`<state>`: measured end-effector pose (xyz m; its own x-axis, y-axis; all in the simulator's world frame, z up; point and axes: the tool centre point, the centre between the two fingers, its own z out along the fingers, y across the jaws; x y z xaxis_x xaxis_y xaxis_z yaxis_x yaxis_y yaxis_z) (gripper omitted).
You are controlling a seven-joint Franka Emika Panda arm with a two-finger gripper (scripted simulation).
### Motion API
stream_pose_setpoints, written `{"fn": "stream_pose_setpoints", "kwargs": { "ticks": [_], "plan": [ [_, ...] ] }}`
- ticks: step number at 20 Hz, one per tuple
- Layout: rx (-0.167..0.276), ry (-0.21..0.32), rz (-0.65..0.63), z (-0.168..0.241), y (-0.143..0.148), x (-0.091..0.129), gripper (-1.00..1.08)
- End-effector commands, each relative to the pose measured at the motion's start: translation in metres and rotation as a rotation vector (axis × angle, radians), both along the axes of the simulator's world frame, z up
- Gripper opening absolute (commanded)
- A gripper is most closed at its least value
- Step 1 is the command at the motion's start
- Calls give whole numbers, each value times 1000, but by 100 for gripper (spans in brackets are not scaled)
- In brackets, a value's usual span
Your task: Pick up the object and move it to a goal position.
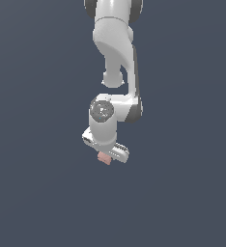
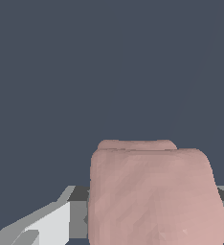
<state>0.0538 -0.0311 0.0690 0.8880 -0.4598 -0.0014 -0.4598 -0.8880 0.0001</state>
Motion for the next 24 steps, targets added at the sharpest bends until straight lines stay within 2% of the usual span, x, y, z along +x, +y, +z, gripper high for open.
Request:
{"fn": "stream_pose_setpoints", "kwargs": {
  "ticks": [1, 9, 24],
  "plan": [
    [0, -1, 0, 15, -6, -5, -100],
    [1, -1, -1, 85, -33, -31, -100],
    [2, -1, -2, 250, -98, -90, -100]
  ]
}}
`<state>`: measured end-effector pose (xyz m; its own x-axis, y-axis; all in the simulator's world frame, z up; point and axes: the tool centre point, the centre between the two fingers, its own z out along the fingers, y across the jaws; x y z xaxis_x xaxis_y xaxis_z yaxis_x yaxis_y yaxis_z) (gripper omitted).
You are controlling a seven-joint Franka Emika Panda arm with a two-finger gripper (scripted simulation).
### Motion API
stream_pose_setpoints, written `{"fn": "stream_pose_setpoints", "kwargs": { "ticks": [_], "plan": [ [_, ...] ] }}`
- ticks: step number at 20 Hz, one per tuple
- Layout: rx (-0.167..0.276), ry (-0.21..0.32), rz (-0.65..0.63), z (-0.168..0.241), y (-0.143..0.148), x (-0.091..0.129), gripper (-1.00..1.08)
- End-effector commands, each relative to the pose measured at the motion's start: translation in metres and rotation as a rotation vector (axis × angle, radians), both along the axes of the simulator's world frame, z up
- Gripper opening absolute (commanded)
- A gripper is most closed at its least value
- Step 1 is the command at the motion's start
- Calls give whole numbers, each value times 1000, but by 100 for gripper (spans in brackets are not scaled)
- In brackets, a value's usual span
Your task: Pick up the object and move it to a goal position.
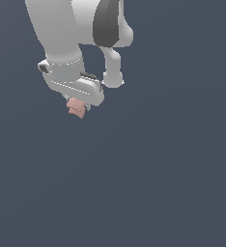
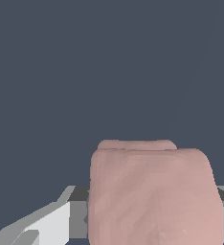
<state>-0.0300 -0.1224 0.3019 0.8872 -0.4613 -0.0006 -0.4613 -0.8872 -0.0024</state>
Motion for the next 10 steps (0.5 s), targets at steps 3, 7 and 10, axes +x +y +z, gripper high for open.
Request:
{"fn": "stream_pose_setpoints", "kwargs": {
  "ticks": [3, 7, 10],
  "plan": [
    [0, 1, 0, 48, -19, -17, -100],
    [-1, 1, 0, 83, -32, -28, -100],
    [-1, 1, 0, 104, -41, -34, -100]
  ]
}}
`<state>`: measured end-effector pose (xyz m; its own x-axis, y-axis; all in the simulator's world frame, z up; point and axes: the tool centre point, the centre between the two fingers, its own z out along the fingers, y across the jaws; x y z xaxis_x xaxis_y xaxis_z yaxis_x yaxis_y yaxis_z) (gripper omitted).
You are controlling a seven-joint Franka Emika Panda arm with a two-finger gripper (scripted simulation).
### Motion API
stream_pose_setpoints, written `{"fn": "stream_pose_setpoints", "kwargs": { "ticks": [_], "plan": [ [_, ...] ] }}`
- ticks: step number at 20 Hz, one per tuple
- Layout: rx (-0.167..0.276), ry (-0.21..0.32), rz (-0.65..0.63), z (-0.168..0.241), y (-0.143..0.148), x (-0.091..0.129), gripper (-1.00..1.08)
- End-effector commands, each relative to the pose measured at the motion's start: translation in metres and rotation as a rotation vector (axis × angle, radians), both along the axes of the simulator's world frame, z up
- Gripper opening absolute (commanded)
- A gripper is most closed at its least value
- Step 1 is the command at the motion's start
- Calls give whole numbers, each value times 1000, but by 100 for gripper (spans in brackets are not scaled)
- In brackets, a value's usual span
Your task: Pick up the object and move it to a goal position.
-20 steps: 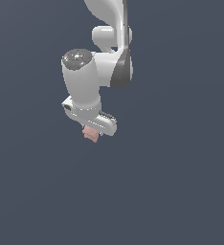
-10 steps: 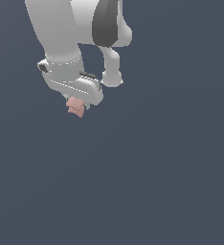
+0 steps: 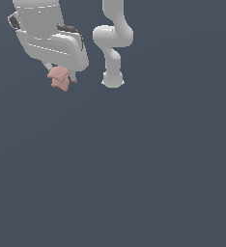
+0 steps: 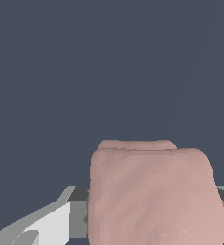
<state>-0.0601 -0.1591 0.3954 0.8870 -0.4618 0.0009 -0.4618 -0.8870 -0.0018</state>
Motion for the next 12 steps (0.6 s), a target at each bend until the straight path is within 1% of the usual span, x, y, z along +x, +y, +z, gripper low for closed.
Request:
{"fn": "stream_pose_setpoints", "kwargs": {
  "ticks": [1, 6, 12],
  "plan": [
    [0, 2, 1, 16, -6, -5, -100],
    [-1, 2, 2, 37, -14, -10, -100],
    [-1, 2, 2, 43, -17, -11, -100]
  ]
}}
